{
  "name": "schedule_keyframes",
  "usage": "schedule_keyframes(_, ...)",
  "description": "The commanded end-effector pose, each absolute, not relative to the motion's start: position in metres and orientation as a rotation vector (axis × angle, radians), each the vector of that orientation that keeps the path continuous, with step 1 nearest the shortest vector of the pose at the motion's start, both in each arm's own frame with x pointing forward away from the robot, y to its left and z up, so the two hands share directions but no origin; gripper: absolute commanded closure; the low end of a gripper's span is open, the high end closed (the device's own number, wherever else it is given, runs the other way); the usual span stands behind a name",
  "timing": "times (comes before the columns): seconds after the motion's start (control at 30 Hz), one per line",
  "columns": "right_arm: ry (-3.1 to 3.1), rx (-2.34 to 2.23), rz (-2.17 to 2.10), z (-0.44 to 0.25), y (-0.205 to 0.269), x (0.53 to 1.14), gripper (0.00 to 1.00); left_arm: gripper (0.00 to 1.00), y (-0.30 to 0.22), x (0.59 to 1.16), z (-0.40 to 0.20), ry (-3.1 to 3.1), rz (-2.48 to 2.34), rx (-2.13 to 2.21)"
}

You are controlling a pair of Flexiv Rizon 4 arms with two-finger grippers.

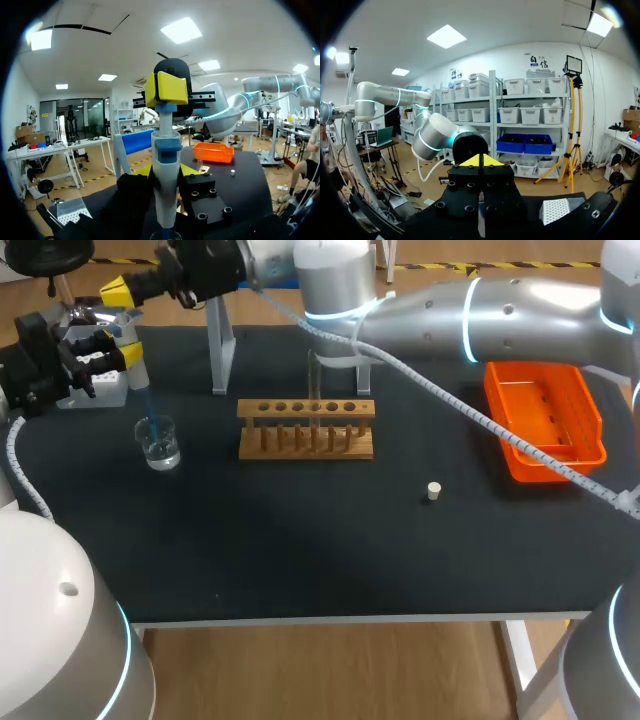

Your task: Invert the test tube, pick up the pipette, mount the tip to pipette, aspirate from beaker and dispense into the tube, eject the tip, return the pipette, and cap with the stopper.

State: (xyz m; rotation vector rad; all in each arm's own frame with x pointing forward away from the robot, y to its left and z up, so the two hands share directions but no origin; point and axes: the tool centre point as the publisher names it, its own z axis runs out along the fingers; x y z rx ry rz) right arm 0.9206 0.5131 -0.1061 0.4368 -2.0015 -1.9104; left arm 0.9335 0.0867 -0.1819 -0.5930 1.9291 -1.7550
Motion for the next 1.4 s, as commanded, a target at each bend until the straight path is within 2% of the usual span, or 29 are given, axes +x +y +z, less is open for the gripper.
schedule_keyframes(0.03, -1.992, 0.446, -1.901, -0.110, 0.517, 0.925, 1.00, 1.00, 0.086, 0.933, -0.182, 1.928, -1.753, -0.594)
schedule_keyframes(1.03, -2.001, 0.380, -1.864, -0.147, 0.511, 0.919, 1.00, 1.00, 0.086, 0.933, -0.182, 1.928, -1.753, -0.594)
schedule_keyframes(1.27, -1.997, 0.428, -1.910, -0.116, 0.502, 0.918, 1.00, 1.00, 0.086, 0.933, -0.182, 1.928, -1.753, -0.594)
schedule_keyframes(1.33, -1.997, 0.450, -1.930, -0.103, 0.494, 0.915, 0.18, 1.00, 0.086, 0.933, -0.182, 1.928, -1.753, -0.594)
schedule_keyframes(1.37, -2.001, 0.455, -1.936, -0.100, 0.491, 0.915, 0.00, 1.00, 0.086, 0.933, -0.182, 1.928, -1.753, -0.594)
schedule_keyframes(1.4, -2.004, 0.463, -1.942, -0.094, 0.484, 0.913, 0.00, 1.00, 0.086, 0.933, -0.182, 1.928, -1.753, -0.594)
